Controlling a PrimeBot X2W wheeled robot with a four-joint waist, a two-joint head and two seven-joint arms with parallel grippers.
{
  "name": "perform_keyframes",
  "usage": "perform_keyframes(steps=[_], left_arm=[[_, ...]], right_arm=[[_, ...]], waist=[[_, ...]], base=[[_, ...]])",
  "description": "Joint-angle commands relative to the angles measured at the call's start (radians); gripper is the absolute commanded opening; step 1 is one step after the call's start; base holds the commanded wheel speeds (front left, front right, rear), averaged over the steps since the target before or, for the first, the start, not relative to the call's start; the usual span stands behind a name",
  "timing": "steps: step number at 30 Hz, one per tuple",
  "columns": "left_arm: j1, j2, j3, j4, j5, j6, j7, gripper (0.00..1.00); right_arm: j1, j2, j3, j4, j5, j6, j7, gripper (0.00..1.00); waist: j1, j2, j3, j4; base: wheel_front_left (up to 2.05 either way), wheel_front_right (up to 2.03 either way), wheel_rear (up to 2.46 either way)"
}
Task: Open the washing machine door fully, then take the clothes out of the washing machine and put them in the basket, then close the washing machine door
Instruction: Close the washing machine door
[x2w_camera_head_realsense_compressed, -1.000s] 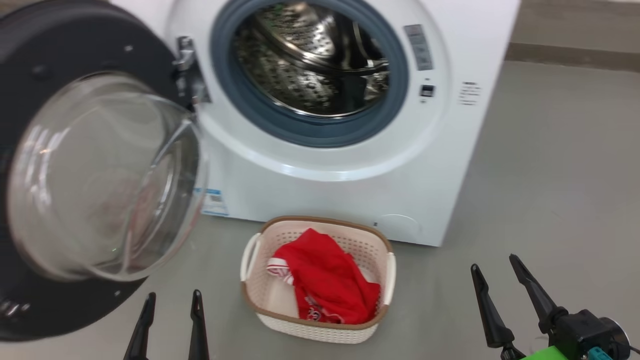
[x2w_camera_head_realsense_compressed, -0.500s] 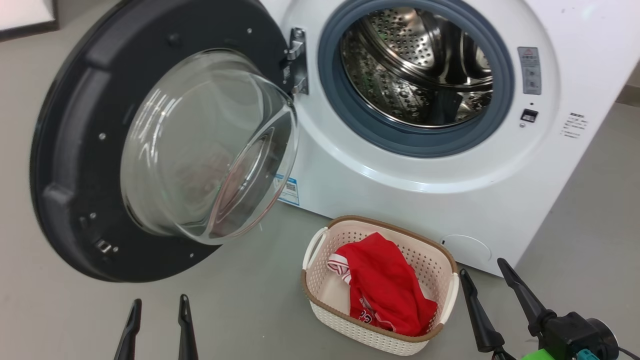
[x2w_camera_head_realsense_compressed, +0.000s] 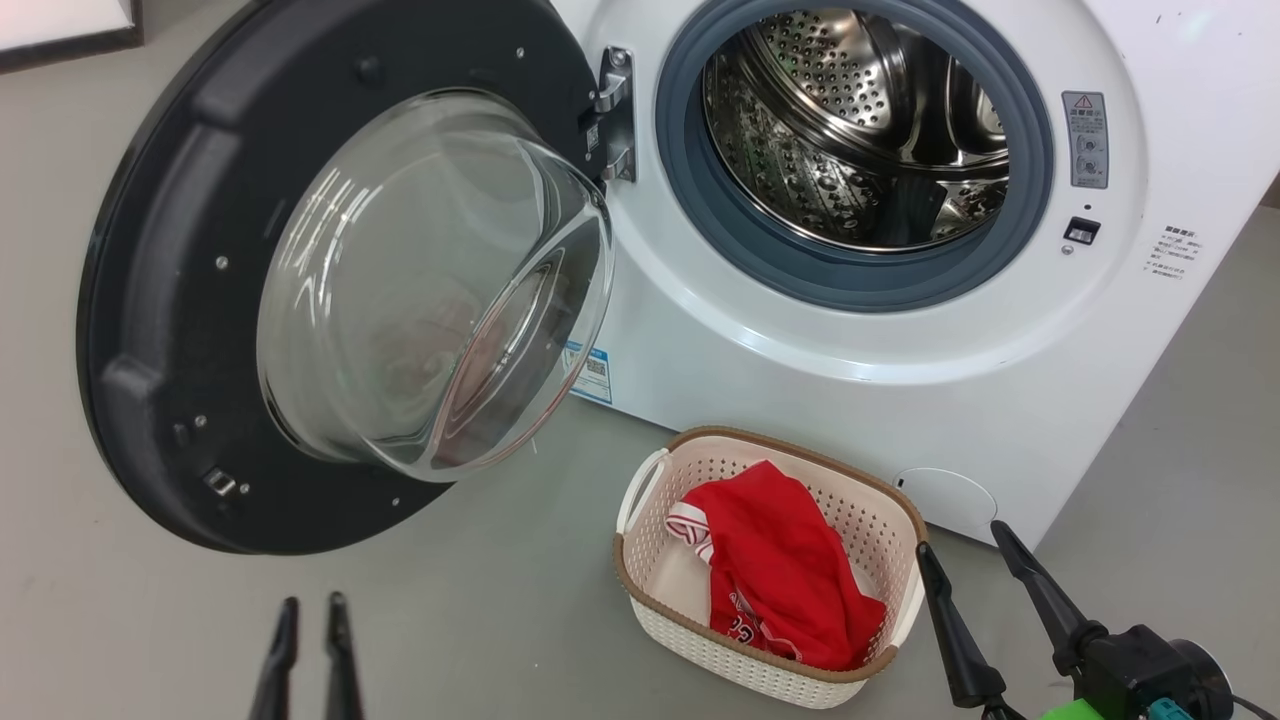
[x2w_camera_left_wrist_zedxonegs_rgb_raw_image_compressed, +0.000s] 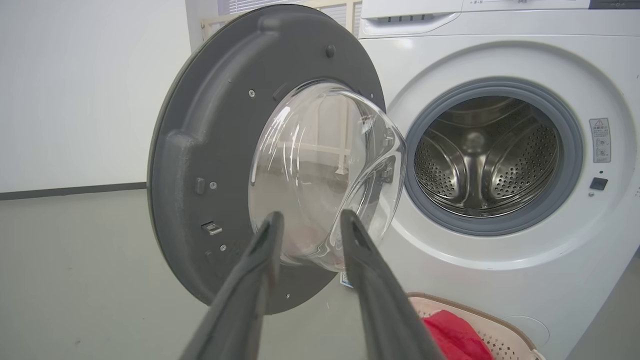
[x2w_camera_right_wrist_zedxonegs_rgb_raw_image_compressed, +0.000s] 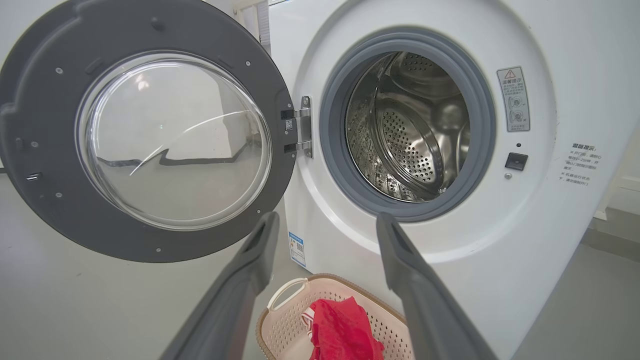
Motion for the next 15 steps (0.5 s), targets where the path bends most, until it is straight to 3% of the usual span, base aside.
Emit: perform_keyframes(steps=[1, 15], left_arm=[[-0.028, 0.003, 0.034, -0.032, -0.002, 0.004, -0.009, 0.0], [-0.191, 0.016, 0.161, -0.1, -0.143, -0.034, -0.013, 0.0]], right_arm=[[-0.04, -0.013, 0.025, -0.021, -0.011, 0.006, -0.006, 1.0], [-0.023, -0.013, 0.011, -0.027, -0.005, 0.006, -0.006, 1.0]], waist=[[0.0, 0.0, 0.0, 0.0], [0.0, 0.0, 0.003, 0.001]], base=[[0.0, 0.0, 0.0], [0.0, 0.0, 0.0]])
